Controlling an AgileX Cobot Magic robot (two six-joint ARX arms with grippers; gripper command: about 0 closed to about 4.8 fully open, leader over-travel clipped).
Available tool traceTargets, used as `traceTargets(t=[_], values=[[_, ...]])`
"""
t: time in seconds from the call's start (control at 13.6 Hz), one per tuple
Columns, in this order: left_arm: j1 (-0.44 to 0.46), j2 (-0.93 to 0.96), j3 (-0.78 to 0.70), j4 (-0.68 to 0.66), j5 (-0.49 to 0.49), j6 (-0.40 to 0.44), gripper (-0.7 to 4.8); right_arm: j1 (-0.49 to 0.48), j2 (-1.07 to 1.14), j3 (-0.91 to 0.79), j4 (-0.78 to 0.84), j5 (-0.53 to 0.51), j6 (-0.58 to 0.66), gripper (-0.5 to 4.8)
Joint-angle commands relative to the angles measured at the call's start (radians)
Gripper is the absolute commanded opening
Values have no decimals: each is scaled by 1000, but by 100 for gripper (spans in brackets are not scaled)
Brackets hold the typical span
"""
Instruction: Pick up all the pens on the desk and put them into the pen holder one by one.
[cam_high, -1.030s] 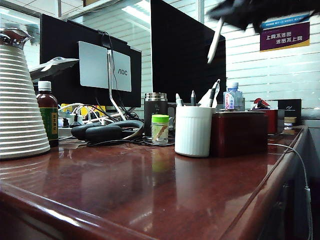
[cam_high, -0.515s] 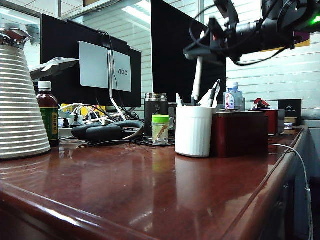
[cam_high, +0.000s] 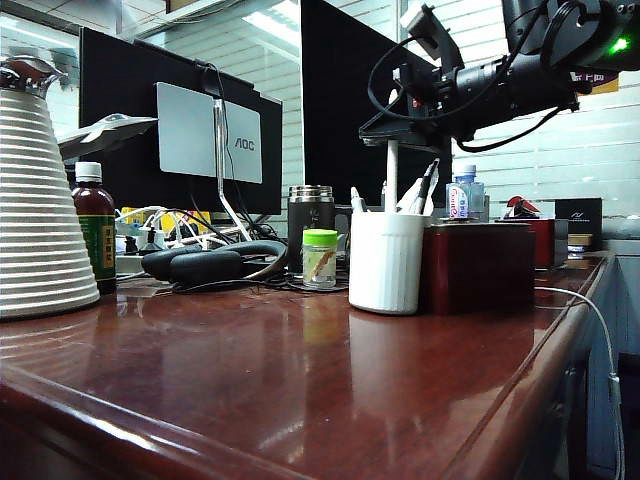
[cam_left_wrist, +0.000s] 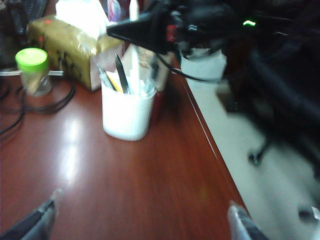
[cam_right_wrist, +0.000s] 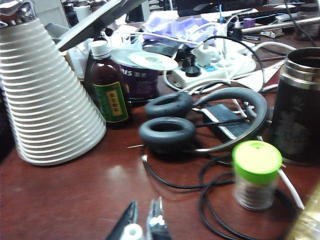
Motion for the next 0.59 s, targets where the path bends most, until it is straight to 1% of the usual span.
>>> traceTargets(t=[0.07,0.15,0.22,0.29,0.37,0.59], values=[[0,204,-100,401,-6,-14,479,0,15,5,20,29,-7,-6],[0,313,-103,501,-4,-14,479,0,25,5,19,32,-7,-6],[0,385,-102,573,6,-19,479,0,34,5,18,32,-7,-6],[0,512,-102,742,7,-44,479,4,49,5,20,32,-6,-6],[0,568,-102,833,8,-67,479,8,51,5,18,32,-6,-6],[0,574,-101,852,17,-66,479,19,50,5,22,21,-5,1]])
